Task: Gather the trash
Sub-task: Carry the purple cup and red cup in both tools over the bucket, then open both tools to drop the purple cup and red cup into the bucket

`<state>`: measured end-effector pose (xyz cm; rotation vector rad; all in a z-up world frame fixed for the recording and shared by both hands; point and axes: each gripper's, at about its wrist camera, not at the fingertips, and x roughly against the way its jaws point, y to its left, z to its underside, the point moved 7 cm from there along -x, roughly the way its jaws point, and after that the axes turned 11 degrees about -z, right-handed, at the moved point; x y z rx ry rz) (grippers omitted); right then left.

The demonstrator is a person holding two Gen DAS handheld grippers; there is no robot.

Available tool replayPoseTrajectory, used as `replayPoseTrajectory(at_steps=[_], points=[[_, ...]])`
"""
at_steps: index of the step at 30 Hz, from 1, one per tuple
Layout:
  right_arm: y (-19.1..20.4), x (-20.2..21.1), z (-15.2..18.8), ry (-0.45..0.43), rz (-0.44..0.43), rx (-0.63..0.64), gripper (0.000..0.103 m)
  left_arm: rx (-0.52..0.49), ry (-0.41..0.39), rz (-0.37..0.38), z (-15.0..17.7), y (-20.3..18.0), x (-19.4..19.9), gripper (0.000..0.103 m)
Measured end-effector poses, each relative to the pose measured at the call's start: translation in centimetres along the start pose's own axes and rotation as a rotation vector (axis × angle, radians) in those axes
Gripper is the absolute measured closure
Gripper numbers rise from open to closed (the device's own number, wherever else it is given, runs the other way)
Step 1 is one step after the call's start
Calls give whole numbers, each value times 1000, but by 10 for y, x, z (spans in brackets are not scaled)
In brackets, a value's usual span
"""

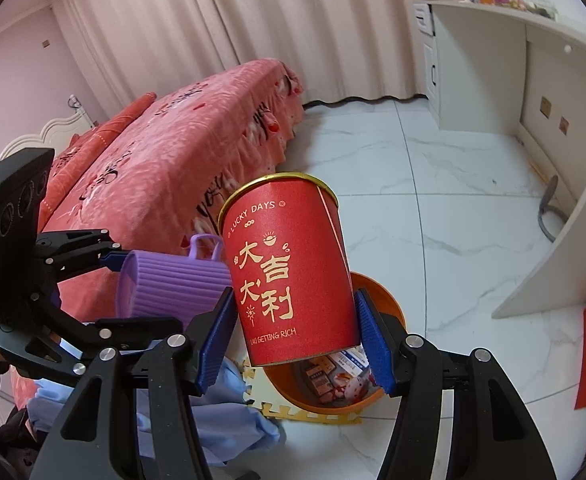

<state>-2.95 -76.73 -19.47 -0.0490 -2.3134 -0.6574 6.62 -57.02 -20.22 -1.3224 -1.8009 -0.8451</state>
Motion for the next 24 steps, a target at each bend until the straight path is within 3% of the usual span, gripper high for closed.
replayPoseTrajectory(at_steps=[7, 10, 24], points=[[-15, -13, 0, 3, 21, -30, 44, -23, 15, -23, -9, -1, -16, 36], [-14, -19, 0, 11, 23, -31, 44, -10, 20, -25, -10, 1, -20, 30], [-5, -54, 10, 75, 20, -34, 38, 22, 40, -41, -5, 13, -18, 30]])
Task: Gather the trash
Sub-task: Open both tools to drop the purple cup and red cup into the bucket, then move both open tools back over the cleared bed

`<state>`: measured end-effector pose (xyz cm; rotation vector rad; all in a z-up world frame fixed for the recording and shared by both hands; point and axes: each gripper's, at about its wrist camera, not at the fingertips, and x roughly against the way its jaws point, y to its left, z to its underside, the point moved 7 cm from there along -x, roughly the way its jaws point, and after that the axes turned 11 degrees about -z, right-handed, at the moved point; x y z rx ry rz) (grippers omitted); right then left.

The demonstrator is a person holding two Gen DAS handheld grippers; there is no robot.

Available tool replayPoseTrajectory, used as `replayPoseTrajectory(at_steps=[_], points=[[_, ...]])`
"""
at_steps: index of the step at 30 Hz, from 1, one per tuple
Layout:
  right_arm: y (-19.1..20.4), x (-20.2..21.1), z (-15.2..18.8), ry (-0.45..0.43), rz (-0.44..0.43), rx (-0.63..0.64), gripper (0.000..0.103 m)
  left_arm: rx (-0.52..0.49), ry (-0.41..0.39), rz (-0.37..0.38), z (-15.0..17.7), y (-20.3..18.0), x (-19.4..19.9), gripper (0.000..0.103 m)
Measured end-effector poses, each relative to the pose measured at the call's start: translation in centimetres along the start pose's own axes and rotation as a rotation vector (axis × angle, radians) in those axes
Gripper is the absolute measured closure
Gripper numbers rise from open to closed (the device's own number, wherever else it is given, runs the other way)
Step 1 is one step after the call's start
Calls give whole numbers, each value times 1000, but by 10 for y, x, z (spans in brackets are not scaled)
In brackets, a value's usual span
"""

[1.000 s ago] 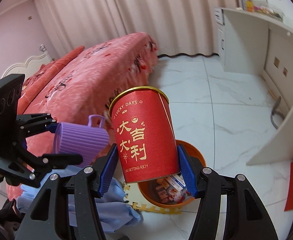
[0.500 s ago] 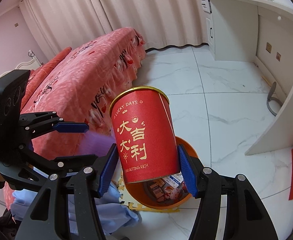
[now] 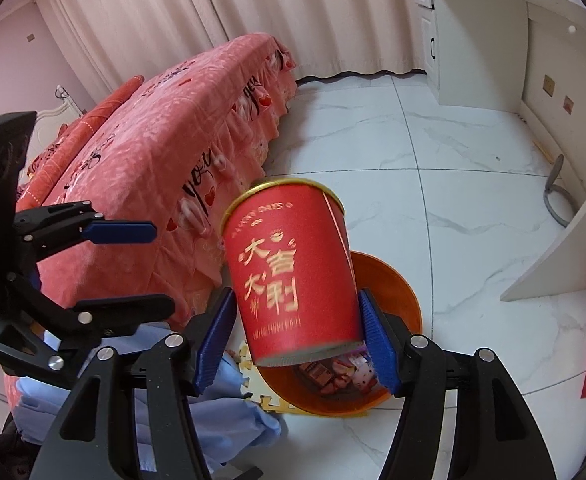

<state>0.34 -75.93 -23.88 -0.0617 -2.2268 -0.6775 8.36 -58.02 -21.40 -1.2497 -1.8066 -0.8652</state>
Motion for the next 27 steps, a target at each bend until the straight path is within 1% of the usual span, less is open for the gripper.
replayPoseTrajectory(at_steps=[1, 2, 17, 25, 27], points=[[1, -3, 0, 2, 9, -6, 31, 3, 0, -2, 0, 1, 0, 30], [1, -3, 0, -2, 13, -8, 29, 7, 0, -2, 1, 3, 0, 30], [15, 4, -1, 3, 5, 26, 29, 26, -1, -15, 8, 11, 8, 30], [34, 16, -5, -14, -5, 56, 29, 46, -23, -41, 17, 21, 29, 30], [42, 19, -6, -17, -12, 66, 29, 53, -30, -57, 20, 25, 37, 27]])
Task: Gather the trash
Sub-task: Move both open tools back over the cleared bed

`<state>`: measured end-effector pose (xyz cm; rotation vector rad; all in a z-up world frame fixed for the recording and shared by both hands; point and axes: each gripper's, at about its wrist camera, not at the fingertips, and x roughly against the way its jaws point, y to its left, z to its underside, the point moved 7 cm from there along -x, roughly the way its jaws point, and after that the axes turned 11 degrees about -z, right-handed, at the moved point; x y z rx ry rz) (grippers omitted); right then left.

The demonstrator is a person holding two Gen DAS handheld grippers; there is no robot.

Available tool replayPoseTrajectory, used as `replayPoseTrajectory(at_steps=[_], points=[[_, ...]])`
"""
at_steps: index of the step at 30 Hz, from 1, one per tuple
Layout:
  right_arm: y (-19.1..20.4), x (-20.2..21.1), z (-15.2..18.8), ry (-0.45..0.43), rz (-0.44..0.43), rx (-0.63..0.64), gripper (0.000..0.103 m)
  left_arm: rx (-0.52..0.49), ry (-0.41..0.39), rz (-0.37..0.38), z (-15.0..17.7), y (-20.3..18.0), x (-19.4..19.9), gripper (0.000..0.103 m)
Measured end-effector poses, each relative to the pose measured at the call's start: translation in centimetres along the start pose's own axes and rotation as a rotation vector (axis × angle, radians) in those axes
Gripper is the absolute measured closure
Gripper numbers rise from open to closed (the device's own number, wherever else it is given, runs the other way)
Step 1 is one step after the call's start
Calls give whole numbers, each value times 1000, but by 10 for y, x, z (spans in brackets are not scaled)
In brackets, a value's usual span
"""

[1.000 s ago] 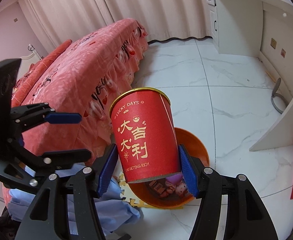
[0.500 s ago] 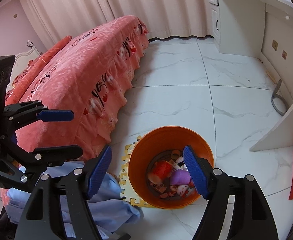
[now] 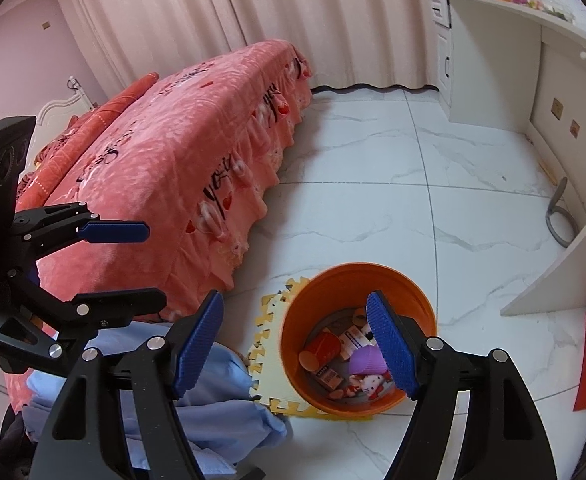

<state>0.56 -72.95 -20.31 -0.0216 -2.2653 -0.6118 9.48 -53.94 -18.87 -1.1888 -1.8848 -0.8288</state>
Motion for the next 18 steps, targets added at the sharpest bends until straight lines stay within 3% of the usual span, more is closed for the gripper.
replayPoseTrajectory(at_steps=[1, 9, 11, 18], points=[[4, 2, -1, -4, -5, 6, 29, 4, -4, -6, 1, 2, 3, 23], [53, 7, -9, -12, -47, 67, 29, 66, -40, -61, 19, 31, 39, 22], [71, 6, -11, -13, -64, 90, 23, 82, -51, -82, 26, 39, 51, 21], [142, 1, -17, -16, -142, 180, 22, 183, -99, -167, 56, 76, 102, 18]])
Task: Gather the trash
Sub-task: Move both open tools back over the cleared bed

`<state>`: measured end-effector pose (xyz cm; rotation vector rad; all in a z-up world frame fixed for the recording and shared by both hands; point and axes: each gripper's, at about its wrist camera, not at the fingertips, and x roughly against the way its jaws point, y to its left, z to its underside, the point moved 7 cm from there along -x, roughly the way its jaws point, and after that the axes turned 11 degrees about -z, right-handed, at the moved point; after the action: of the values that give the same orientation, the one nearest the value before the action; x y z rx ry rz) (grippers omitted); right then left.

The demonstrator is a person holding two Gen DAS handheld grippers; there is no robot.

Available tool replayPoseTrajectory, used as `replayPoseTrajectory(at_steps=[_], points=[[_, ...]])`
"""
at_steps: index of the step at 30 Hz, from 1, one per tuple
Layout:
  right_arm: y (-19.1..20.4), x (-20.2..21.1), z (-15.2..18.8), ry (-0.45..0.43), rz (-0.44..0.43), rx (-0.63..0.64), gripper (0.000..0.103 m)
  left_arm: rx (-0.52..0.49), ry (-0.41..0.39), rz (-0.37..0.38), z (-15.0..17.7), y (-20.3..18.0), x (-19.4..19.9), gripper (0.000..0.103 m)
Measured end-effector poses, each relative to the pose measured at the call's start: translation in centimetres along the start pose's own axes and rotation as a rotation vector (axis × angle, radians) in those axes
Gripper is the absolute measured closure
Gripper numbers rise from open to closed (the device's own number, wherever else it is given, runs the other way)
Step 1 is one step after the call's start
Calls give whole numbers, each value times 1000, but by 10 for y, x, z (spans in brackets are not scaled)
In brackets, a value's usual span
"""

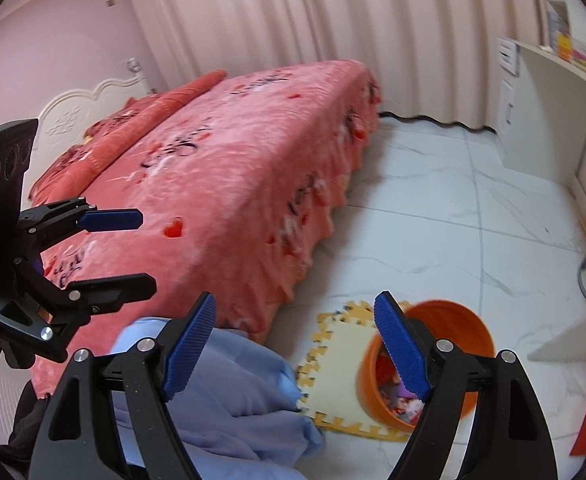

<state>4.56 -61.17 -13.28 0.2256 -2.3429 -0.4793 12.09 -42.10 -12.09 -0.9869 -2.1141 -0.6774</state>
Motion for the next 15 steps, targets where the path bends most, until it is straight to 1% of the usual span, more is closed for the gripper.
replayPoseTrajectory(at_steps=[3, 7, 10, 15], points=[[30, -12, -8, 2, -37, 31, 22, 48, -16, -31, 13, 18, 20, 18], [78, -30, -16, 15, -97, 95, 22, 90, -12, -91, 37, 43, 39, 17], [113, -44, -20, 27, -141, 139, 22, 142, -8, -140, 56, 66, 56, 15], [171, -67, -22, 54, -215, 208, 22, 239, -6, -216, 88, 102, 86, 14]])
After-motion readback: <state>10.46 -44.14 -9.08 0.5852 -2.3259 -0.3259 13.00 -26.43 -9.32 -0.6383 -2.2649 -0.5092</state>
